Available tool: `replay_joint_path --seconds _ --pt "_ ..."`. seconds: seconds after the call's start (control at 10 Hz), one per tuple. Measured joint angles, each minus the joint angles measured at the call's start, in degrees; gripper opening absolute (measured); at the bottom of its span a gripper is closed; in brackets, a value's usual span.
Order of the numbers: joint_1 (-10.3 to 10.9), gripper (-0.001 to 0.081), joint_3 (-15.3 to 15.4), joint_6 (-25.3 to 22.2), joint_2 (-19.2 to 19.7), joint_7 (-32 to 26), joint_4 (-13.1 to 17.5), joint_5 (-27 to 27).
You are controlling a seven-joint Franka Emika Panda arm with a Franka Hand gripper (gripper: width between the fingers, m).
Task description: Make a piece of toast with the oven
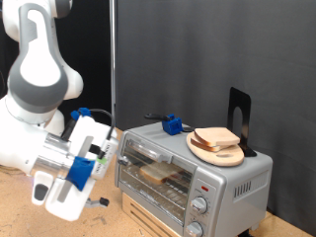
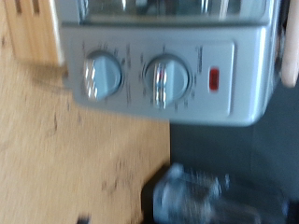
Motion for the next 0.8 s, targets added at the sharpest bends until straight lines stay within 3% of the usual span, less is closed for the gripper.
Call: replay_joint_path --seconds 0.2,0.5,0.8 --pt "1.16 0.0808 -0.01 -0.39 4.51 5.83 5.52 -1.88" --pt "0.77 0.0808 -0.02 -3.74 4.61 5.45 6.05 -1.72" --pt "1.79 0.0808 0.19 -3.04 9.17 7.94 12.98 -2.24"
